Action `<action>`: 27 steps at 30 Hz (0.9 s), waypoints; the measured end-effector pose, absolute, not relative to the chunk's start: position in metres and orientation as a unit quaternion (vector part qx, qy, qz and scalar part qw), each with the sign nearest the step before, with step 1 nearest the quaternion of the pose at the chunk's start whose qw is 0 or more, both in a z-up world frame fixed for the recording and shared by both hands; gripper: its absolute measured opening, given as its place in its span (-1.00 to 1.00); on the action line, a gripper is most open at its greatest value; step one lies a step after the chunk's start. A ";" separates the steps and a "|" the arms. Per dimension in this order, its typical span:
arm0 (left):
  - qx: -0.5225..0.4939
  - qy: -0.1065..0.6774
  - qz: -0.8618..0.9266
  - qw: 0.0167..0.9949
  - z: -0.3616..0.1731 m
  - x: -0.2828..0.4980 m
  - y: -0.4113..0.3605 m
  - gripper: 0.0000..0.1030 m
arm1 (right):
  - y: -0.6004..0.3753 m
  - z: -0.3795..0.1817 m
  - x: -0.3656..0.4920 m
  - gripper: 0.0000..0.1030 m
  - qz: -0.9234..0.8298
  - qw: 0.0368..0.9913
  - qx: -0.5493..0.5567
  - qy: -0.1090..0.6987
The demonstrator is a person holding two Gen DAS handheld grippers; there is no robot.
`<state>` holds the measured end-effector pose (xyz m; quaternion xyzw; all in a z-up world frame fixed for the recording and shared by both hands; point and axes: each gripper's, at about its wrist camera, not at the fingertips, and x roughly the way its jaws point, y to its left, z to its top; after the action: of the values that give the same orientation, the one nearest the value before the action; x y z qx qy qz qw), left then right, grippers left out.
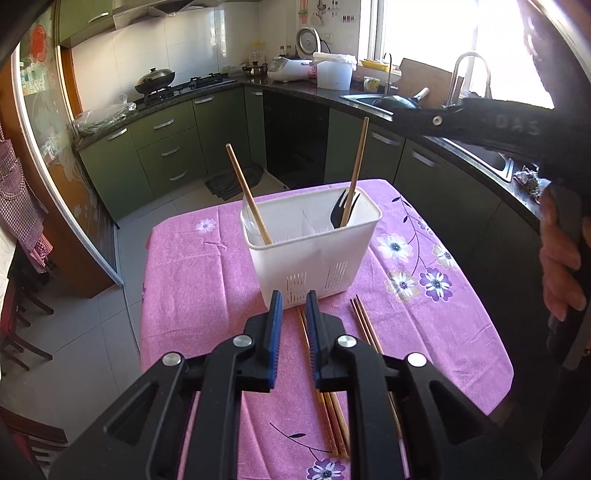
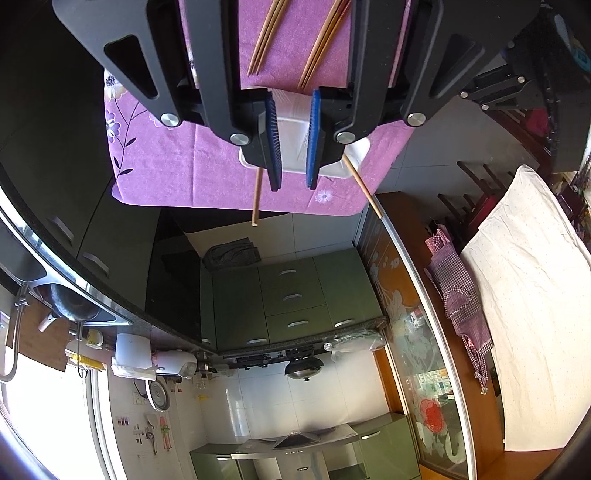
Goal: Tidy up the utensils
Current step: 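Move both tools back toward the remaining chopsticks on the tablecloth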
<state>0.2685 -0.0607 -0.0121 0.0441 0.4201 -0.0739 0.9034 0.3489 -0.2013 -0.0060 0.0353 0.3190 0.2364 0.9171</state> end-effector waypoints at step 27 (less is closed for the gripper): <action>0.024 0.577 -0.046 0.815 -0.174 0.300 -0.081 -0.76 | -0.256 -0.197 0.299 -0.64 0.217 0.845 0.048 0.486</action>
<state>0.3004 -0.0809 -0.1741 0.0240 0.5770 -0.0464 0.8151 0.2990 -0.2559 -0.1967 0.0476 0.4862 0.2170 0.8451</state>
